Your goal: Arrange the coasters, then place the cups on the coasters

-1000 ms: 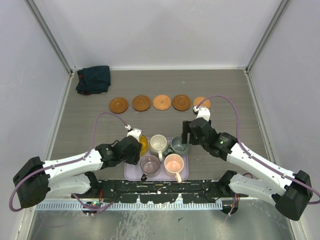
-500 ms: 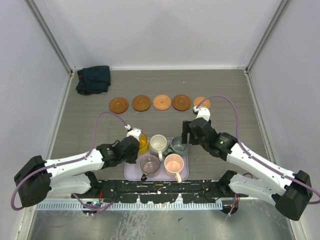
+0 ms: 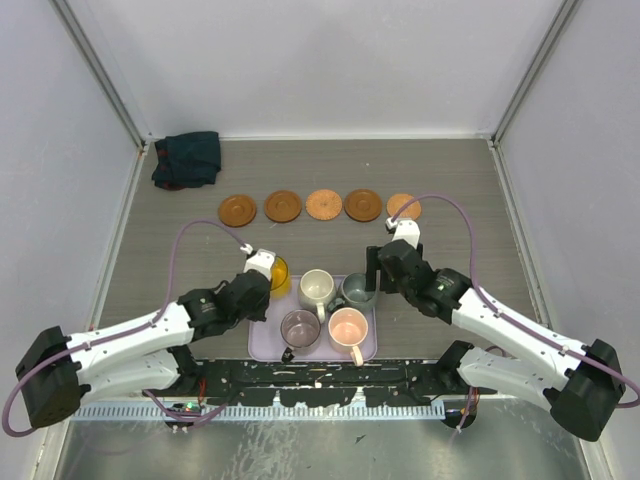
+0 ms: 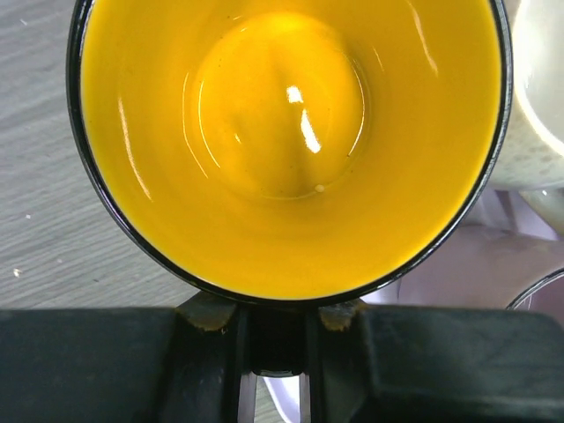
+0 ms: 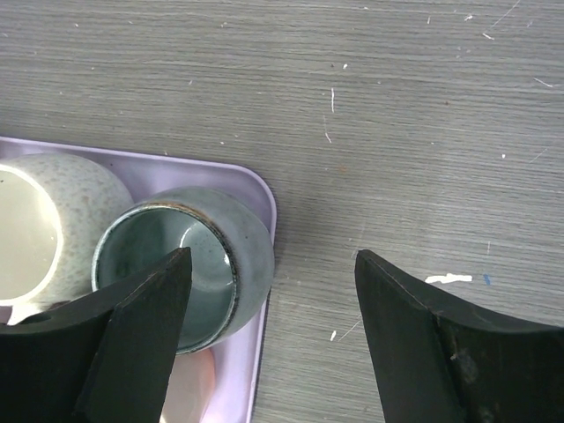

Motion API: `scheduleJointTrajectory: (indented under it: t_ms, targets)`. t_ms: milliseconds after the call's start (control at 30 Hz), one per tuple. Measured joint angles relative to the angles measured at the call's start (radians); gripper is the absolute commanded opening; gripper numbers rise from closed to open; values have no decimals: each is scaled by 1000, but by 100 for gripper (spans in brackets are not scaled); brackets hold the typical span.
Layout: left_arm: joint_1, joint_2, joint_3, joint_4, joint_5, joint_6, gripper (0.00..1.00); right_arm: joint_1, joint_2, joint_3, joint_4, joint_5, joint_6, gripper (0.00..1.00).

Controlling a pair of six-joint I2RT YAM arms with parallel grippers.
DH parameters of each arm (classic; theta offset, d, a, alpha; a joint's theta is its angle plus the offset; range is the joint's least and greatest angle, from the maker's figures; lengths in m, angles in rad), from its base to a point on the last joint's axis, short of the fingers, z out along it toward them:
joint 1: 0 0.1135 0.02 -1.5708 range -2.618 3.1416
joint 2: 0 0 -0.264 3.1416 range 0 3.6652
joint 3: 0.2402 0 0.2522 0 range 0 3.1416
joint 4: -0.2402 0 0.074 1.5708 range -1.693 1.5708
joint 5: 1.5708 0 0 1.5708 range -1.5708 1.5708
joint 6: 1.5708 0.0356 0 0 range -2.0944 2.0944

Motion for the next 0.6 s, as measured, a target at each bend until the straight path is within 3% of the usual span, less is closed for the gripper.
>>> scheduleJointTrajectory:
  t_ms: [367,533,600]
  targets:
    - [31,38,129,5,-129,121,0,0,-15,-29,39,77,0,79]
    - [187,113,193,43,-95,182,0,0,-26,-47,99,153,0,81]
    - [275,137,201,67,-74,195,0,0,-27,-53,121,182,-1,86]
